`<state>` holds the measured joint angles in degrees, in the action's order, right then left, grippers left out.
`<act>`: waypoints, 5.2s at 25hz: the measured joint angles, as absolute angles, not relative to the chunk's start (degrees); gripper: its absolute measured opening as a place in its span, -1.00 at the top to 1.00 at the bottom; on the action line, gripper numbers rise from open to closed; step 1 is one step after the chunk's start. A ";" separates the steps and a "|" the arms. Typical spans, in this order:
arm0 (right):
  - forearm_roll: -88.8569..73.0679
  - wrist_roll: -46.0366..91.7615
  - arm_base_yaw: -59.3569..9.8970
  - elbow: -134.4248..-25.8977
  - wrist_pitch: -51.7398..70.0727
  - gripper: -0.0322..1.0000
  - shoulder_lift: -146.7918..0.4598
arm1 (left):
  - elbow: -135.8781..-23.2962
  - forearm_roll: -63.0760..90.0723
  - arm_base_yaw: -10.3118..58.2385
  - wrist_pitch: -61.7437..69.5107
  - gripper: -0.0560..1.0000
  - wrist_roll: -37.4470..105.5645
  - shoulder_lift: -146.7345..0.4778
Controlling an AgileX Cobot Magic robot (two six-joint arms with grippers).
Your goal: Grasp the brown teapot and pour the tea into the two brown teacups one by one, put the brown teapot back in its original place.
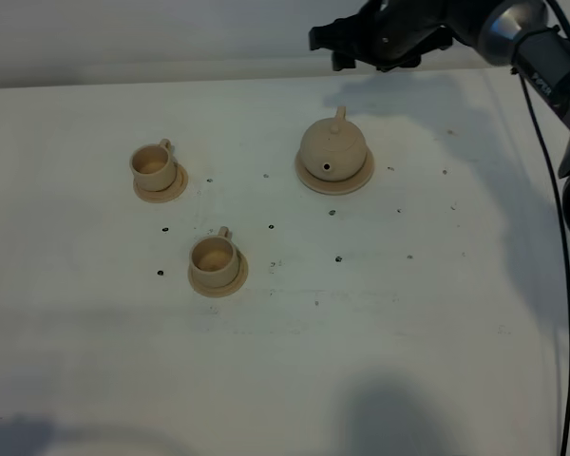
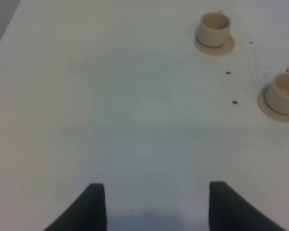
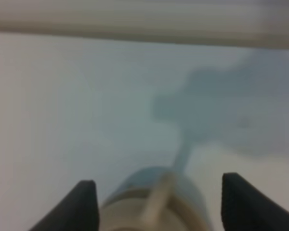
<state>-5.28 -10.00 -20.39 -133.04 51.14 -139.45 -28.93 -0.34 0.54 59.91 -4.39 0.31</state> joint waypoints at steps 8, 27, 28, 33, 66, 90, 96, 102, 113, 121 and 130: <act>-14.17 -8.70 -18.56 -133.16 49.79 -0.16 -142.85 | -28.93 0.00 0.54 59.91 -0.01 -4.39 0.31; -12.73 -3.78 -19.17 -133.16 44.64 -0.16 -147.45 | -28.93 -0.34 0.54 59.91 -0.01 -4.39 0.31; -12.06 -3.78 -19.17 -133.16 44.41 -0.16 -147.45 | -28.93 0.00 0.54 59.91 -0.01 -4.39 0.31; -10.28 -3.78 -19.17 -133.16 44.27 -0.16 -147.45 | -28.93 -0.34 0.54 59.91 -0.01 -4.39 0.31; -9.04 -1.90 -19.69 -136.11 49.51 -0.15 -148.46 | -28.93 -0.34 0.54 59.91 -0.01 -4.39 0.31; -3.73 -3.48 -19.69 -138.46 58.05 -0.15 -148.01 | -28.93 -0.34 0.54 59.91 -0.01 -4.39 0.31; -2.13 -3.37 -19.69 -138.41 56.24 -0.15 -148.01 | -28.93 -0.34 0.54 59.91 -0.01 -4.39 0.31; 0.46 -3.24 -19.69 -138.30 53.53 -0.15 -148.44 | -28.93 -0.34 0.54 59.91 -0.01 -4.39 0.31; 2.79 -2.95 -19.69 -138.24 54.97 -0.15 -148.44 | -28.93 -0.34 0.54 59.91 -0.01 -4.39 0.31; 3.15 -2.89 -19.69 -138.30 62.44 -0.15 -148.14 | -28.93 -0.34 0.54 59.91 -0.01 -4.39 0.31; 2.75 -2.67 -19.69 -138.63 68.23 -0.15 -148.32 | -28.93 -0.34 0.54 59.91 -0.01 -4.39 0.31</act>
